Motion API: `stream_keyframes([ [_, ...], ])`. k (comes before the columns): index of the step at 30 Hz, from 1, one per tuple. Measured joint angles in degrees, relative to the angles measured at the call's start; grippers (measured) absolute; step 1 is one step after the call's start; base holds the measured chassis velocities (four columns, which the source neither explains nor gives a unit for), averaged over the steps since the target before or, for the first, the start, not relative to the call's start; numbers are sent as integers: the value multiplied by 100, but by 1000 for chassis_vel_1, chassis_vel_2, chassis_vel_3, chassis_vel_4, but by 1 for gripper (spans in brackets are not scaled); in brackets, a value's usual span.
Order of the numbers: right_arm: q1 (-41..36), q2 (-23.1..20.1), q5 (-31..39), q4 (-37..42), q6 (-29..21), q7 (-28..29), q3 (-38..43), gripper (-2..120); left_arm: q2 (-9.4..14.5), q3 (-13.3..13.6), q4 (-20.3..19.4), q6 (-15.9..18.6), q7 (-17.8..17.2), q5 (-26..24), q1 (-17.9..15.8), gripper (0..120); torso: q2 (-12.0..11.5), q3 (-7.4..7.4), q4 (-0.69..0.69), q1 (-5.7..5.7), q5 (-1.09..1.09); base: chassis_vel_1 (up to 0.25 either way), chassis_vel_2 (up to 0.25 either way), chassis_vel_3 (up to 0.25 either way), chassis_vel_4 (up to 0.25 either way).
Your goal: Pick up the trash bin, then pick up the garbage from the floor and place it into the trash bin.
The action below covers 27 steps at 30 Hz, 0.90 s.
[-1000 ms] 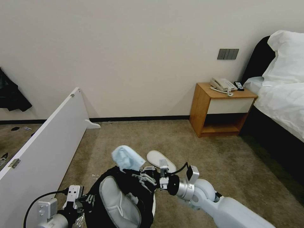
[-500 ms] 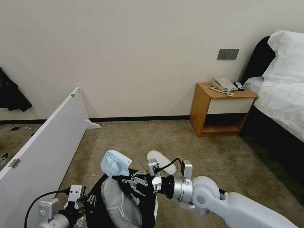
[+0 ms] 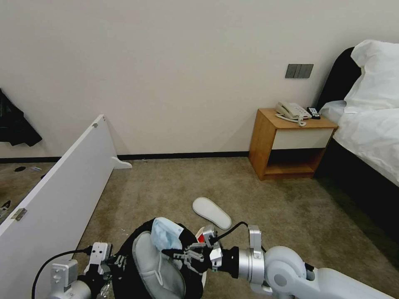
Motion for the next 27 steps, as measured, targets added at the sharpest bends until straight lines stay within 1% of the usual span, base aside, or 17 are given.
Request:
stream_keyframes([
  [3, 70, 77, -125, -104, -25, 59, -99, 11, 0, -2, -28, 13, -6, -28, 36, 3, 0, 0, 0, 0, 0, 0, 0, 0, 0],
  [5, 164, 198, -154, -197, -39, 184, -189, 21, 2, -17, -35, 14, -11, -39, 42, 3, 0, 0, 0, 0, 0, 0, 0, 0, 0],
  [8, 204, 246, -153, -229, -48, 244, -221, 26, 2, -19, -40, 16, -13, -42, 43, 3, 0, 0, 1, 0, 0, 0, 0, 0, 0],
  [10, 253, 309, -189, -290, -76, 341, -275, 39, 2, -23, -43, 20, -16, -47, 47, 3, 0, 0, 0, 0, 0, 0, 0, 0, 0],
  [11, 253, 313, -200, -297, -85, 365, -279, 44, 3, -28, -44, 22, -17, -55, 48, 3, 0, 0, 0, 0, -1, 0, 0, 0, 0],
  [12, 253, 313, -200, -297, -85, 365, -279, 44, 3, -28, -44, 22, -17, -55, 48, 3, 0, 0, 0, 0, -1, 0, 0, 0, 0],
  [13, 254, 311, -207, -297, -102, 400, -282, 51, 9, -37, -43, 27, -23, -75, 50, 3, 0, 0, 0, 0, 0, 0, 0, 0, 0],
  [14, 254, 311, -207, -297, -102, 400, -282, 51, 9, -37, -43, 27, -23, -75, 50, 3, 0, 0, 0, 0, 0, 0, 0, 0, 0],
  [16, 251, 282, -221, -272, -121, 449, -284, 61, 25, -52, -44, 34, -29, -98, 50, 3, 0, 0, 0, 0, 0, 0, 0, 0, 0],
  [17, 251, 282, -221, -272, -121, 449, -284, 61, 25, -52, -44, 34, -29, -98, 50, 3, 0, 0, 0, 0, 0, 0, 0, 0, 0],
  [19, 240, 247, -270, -239, -144, 518, -267, 73, 35, -59, -33, 39, -30, -102, 36, 3, 0, 0, 0, 0, 0, 0, 0, 0, 0],
  [20, 240, 247, -270, -239, -144, 518, -267, 73, 35, -59, -33, 39, -30, -102, 36, 3, 0, 0, 0, 0, 0, 0, 0, 0, 0],
  [21, 233, 224, -343, -222, -159, 564, -240, 79, 39, -64, -26, 43, -32, -102, 34, 3, 0, 0, 0, 0, 0, 0, 0, 0, 0],
  [22, 233, 224, -343, -222, -159, 564, -240, 79, 39, -64, -26, 43, -32, -102, 34, 3, 0, 0, 0, 0, 0, 0, 0, 0, 0],
  [25, 200, 172, -698, -133, -227, 852, -143, 93, 50, -67, -17, 57, -38, -102, 27, 3, 0, 0, 0, 0, 0, 0, 0, 0, 0],
  [26, 200, 172, -698, -133, -227, 852, -143, 93, 50, -67, -17, 57, -38, -102, 27, 3, 0, 0, 0, 0, 0, 0, 0, 0, 0],
  [27, 186, 163, -911, -68, -316, 1038, -124, 98, 51, -67, -2, 61, -44, -102, 7, 3, 0, 0, -1, 0, 0, 0, 0, 0, 0],
])
